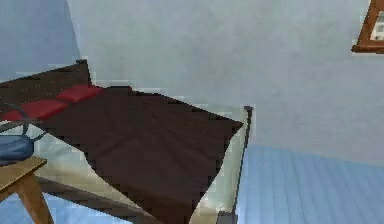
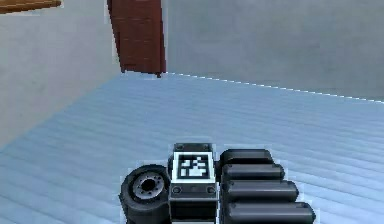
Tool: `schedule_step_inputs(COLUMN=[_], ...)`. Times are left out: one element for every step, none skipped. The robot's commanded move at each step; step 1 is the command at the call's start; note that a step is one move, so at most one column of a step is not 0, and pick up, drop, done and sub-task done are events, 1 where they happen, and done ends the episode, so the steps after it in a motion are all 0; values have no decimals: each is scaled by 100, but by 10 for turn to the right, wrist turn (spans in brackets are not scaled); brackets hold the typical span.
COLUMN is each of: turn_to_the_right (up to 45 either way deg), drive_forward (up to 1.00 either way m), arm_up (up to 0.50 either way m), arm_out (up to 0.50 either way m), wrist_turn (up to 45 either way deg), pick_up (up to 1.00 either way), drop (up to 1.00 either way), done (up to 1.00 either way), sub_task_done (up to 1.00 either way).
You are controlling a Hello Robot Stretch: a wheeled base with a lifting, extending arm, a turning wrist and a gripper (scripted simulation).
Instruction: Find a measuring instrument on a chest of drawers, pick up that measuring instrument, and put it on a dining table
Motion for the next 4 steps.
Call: schedule_step_inputs(turn_to_the_right=[-450,-180,0,-450], drive_forward=[0,0,40,0], arm_up=[0,0,0,0], arm_out=[0,0,0,0], wrist_turn=[0,0,0,0], pick_up=[0,0,0,0], drop=[0,0,0,0], done=[0,0,0,0], sub_task_done=[0,0,0,0])
